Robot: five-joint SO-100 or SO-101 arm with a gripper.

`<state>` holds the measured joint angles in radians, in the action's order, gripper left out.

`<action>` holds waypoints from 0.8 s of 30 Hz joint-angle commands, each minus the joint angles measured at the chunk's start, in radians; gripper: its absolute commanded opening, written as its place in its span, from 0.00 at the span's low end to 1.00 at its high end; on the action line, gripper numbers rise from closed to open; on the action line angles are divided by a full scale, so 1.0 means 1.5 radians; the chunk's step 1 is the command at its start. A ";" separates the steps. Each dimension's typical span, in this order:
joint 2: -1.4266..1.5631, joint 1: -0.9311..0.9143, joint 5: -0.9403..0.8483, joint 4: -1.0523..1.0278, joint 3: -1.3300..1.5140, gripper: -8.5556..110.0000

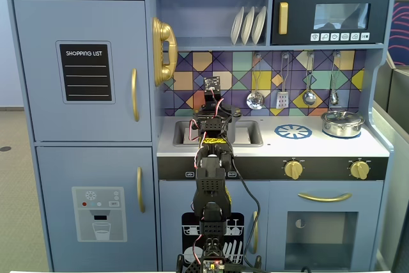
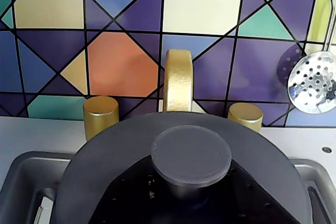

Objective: Pick up the lid from the counter and put it on the gray recipient

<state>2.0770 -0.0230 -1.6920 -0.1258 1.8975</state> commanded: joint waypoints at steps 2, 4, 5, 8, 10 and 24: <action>0.062 0.008 0.014 -0.059 -0.045 0.21; 0.089 0.005 0.016 -0.104 -0.045 0.24; 0.106 0.005 0.019 -0.128 -0.045 0.25; 0.177 0.005 0.020 -0.227 -0.058 0.24; 0.234 0.007 0.021 -0.322 -0.077 0.23; 0.627 -0.020 0.031 -0.714 0.319 0.07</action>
<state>2.9176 -0.0245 -1.6720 -1.2057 2.2059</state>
